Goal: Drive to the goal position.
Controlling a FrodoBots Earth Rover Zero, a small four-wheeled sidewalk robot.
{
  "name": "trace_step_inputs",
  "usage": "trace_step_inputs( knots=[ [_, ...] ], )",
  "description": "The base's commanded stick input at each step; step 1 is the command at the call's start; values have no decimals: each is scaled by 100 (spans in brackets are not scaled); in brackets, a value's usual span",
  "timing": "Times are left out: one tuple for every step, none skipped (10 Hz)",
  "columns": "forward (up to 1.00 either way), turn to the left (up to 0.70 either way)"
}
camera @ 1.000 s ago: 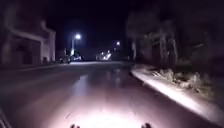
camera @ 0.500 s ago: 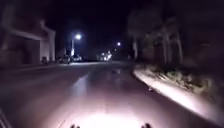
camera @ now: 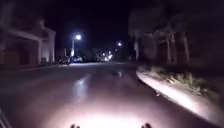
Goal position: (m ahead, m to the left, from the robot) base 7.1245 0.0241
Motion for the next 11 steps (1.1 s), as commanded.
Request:
trace_step_inputs(
  knots=[
    [70,0],
    [70,0],
    [70,0],
    [70,0],
    [70,0],
    [70,0],
    [70,0],
    [70,0],
    [70,0],
    [70,0],
    [70,0]
  ],
)
